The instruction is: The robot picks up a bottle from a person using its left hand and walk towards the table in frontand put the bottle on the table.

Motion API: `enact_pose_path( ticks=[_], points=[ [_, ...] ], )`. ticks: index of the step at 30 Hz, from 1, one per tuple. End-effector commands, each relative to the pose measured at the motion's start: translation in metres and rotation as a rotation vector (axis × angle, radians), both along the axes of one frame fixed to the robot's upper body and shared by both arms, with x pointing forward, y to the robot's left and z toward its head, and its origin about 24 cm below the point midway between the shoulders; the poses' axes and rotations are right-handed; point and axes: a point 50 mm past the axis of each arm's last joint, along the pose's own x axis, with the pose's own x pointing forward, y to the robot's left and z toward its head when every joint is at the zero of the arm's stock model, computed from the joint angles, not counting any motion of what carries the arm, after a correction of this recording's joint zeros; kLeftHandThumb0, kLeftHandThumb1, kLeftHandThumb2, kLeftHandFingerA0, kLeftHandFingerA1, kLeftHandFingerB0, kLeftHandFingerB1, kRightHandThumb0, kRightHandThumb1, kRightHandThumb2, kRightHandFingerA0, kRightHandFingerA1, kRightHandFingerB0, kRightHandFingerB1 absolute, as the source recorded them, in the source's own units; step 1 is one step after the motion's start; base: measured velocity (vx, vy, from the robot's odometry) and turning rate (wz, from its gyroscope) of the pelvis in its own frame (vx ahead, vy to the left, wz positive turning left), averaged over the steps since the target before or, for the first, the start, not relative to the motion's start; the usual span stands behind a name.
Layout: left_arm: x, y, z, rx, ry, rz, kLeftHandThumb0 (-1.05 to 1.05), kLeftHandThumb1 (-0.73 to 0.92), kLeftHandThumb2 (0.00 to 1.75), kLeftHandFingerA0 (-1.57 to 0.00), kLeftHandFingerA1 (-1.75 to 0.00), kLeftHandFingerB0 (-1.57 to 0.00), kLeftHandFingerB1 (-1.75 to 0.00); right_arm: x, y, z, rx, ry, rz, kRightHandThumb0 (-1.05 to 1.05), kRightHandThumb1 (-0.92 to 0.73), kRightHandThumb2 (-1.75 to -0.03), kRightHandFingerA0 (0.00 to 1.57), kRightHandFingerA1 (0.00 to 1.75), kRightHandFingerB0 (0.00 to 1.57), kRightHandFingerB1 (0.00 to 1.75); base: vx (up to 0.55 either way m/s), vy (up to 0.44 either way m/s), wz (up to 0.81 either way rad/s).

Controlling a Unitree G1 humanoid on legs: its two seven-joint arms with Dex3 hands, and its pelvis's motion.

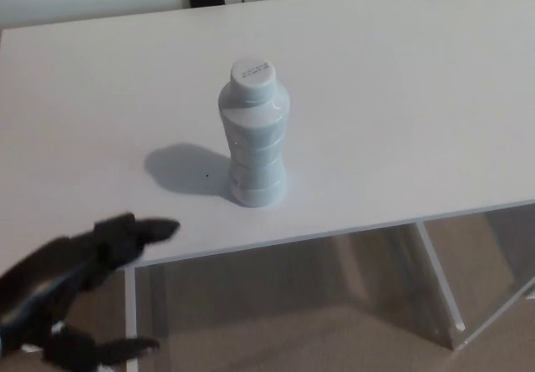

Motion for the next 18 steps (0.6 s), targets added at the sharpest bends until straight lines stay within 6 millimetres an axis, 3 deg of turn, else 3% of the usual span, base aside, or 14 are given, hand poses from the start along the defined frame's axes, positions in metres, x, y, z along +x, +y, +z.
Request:
enact_pose_path(
  ticks=[1, 2, 4, 8, 9, 10, 11, 14, 18],
  points=[
    [-0.104, -0.035, 0.095, -0.548, -0.33, -0.609, -0.7, 0.62, 0.6, -0.49, -0.37, -0.44, -0.34, -0.015, -0.002, -0.003, -0.035, 0.036, 0.021, -0.39, -0.68, -0.61, 0.68, 0.43, 0.55, 0.39, 0.0, 0.0, 0.0],
    [-0.112, -0.033, 0.092, -0.587, -0.295, -0.621, -0.65, 0.68, 0.61, -0.54, -0.37, -0.47, -0.34, -0.015, -0.001, -0.003, -0.036, 0.034, 0.038, -0.38, -0.68, -0.61, 0.68, 0.43, 0.55, 0.39, 0.0, 0.0, 0.0],
    [-0.121, -0.02, 0.069, -0.506, -0.088, -0.669, -0.66, 0.57, 0.58, -0.55, -0.42, -0.47, -0.36, -0.017, 0.0, -0.003, -0.035, 0.036, 0.054, -0.38, -0.7, -0.61, 0.68, 0.43, 0.55, 0.39, 0.0, 0.0, 0.0],
    [-0.121, -0.008, 0.024, -0.361, 0.17, -0.654, -0.52, 0.44, 0.54, -0.55, -0.41, -0.48, -0.36, -0.022, -0.002, -0.003, -0.041, 0.047, 0.058, -0.37, -0.71, -0.61, 0.69, 0.43, 0.54, 0.39, 0.0, 0.0, 0.0],
    [-0.122, -0.005, 0.013, -0.299, 0.214, -0.621, -0.55, 0.37, 0.68, -0.51, -0.49, -0.42, -0.43, -0.023, -0.002, -0.003, -0.04, 0.05, 0.058, -0.37, -0.7, -0.62, 0.69, 0.43, 0.54, 0.39, 0.0, 0.0, 0.0],
    [-0.121, 0.0, -0.005, -0.234, 0.281, -0.573, -0.51, 0.47, 0.54, -0.43, -0.42, -0.35, -0.32, -0.024, -0.001, -0.005, -0.036, 0.054, 0.052, -0.37, -0.69, -0.61, 0.69, 0.43, 0.55, 0.39, 0.0, 0.0, 0.0],
    [-0.123, 0.008, -0.031, -0.172, 0.373, -0.505, -0.5, 0.48, 0.55, -0.37, -0.41, -0.34, -0.33, -0.027, 0.001, -0.007, -0.031, 0.062, 0.046, -0.37, -0.69, -0.61, 0.7, 0.43, 0.55, 0.39, 0.0, 0.0, 0.0],
    [-0.122, 0.014, -0.067, -0.107, 0.46, -0.388, -0.51, 0.53, 0.57, -0.34, -0.39, -0.34, -0.32, -0.03, 0.0, -0.007, -0.046, 0.051, 0.013, -0.38, -0.64, -0.59, 0.73, 0.43, 0.57, 0.38, 0.0, 0.0, 0.0],
    [-0.12, 0.025, -0.096, 0.02, 0.496, -0.158, -0.47, 0.55, 0.57, -0.33, -0.38, -0.36, -0.34, -0.029, 0.001, -0.008, -0.072, 0.017, -0.02, -0.38, -0.65, -0.59, 0.71, 0.43, 0.55, 0.38, 0.0, 0.0, 0.0]
  ],
)
